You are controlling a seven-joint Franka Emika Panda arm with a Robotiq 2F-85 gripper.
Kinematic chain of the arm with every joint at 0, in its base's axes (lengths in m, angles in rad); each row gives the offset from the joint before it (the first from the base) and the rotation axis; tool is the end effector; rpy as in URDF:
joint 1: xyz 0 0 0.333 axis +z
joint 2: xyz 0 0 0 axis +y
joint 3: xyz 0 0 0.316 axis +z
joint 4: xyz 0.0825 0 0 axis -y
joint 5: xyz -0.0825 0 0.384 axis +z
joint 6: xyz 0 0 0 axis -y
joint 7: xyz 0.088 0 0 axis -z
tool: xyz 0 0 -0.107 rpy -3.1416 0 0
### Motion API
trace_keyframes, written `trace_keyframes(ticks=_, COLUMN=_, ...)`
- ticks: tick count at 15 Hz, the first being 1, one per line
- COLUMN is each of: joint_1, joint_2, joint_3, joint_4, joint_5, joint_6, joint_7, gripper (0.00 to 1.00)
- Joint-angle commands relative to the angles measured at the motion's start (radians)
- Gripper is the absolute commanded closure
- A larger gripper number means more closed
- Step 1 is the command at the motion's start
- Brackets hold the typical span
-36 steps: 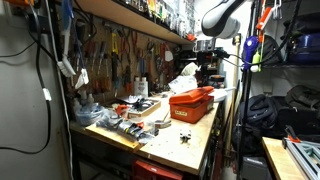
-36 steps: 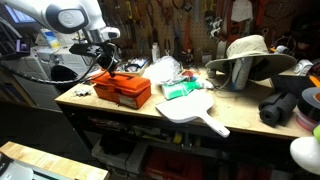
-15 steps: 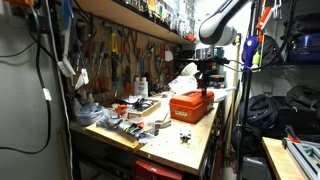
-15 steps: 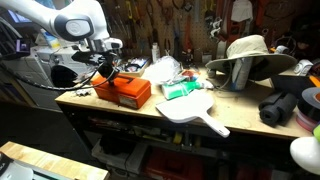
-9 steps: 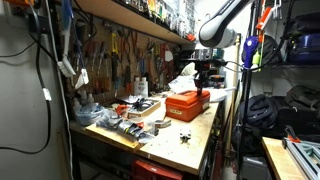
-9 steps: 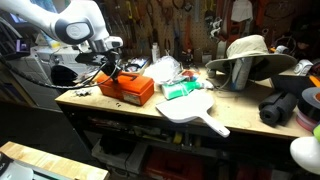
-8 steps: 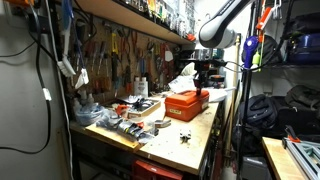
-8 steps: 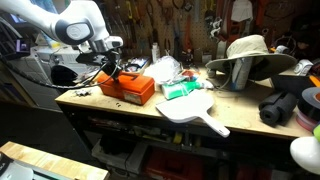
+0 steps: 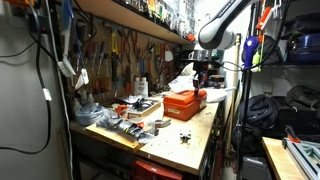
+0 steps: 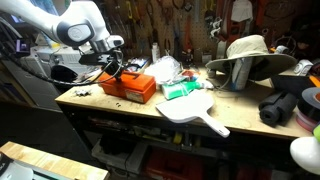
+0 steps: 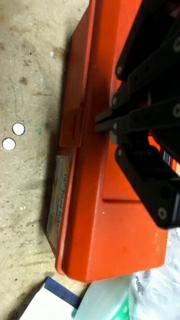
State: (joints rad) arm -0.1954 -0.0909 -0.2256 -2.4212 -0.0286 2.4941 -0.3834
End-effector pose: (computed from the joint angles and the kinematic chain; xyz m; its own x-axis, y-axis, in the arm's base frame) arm 0.4501 -0.2014 0.3583 0.9887 -0.0122 0.1492 -0.0214 -0.9979 0.0606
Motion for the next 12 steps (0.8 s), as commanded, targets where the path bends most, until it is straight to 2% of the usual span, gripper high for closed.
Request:
trace_keyframes(ticks=1, joint_1=0.004, joint_2=0.086, joint_3=-0.005, joint_4=-0.007, joint_5=-0.042, joint_6=0.05, joint_7=-0.113, gripper=0.6)
trace_keyframes(ticks=6, joint_1=-0.012, joint_2=0.149, joint_3=-0.002, joint_4=0.02, joint_5=-0.103, joint_6=0.001, joint_7=-0.31, gripper=0.22)
trace_keyframes(ticks=9, joint_1=-0.015, joint_2=0.148, joint_3=0.001, joint_4=0.024, joint_5=-0.176, joint_6=0.003, joint_7=-0.368, gripper=0.01)
trace_keyframes(ticks=12, joint_1=-0.017, joint_2=0.147, joint_3=-0.001, joint_4=0.019, joint_5=-0.256, joint_6=0.034, joint_7=-0.37, gripper=0.0)
